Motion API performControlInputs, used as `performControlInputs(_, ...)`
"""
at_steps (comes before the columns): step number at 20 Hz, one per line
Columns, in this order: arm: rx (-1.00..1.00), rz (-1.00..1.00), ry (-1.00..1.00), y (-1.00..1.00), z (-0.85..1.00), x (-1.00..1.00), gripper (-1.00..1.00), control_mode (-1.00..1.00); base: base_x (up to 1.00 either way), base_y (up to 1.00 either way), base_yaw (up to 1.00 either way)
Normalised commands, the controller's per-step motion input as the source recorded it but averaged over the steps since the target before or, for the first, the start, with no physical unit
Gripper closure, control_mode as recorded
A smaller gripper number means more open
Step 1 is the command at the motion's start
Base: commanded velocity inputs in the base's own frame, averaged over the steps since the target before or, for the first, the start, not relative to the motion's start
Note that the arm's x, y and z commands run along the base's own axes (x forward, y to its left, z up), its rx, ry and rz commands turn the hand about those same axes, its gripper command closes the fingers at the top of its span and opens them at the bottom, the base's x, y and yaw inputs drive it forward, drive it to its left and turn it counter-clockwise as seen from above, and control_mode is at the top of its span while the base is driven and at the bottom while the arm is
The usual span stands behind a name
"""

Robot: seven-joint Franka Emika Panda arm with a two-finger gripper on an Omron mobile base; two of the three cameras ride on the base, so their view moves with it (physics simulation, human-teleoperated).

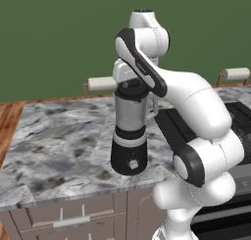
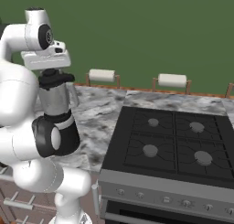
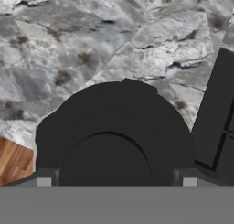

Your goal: Open the blender lid, put the pear in the blender, close the lid, and start the blender.

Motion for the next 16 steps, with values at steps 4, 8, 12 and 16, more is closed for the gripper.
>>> performControlInputs(4,0.00,0.01,0.10,0.08,-0.01,0.00,1.00,-1.00,0.00,0.00,0.00)
performControlInputs(8,0.00,0.00,0.12,0.16,0.00,0.00,1.00,-1.00,0.00,0.00,0.00)
performControlInputs(12,0.00,0.00,0.14,0.18,-0.02,0.00,1.00,-1.00,0.00,0.00,0.00)
performControlInputs(16,0.00,0.01,0.03,0.20,-0.21,0.02,1.00,-1.00,0.00,0.00,0.00)
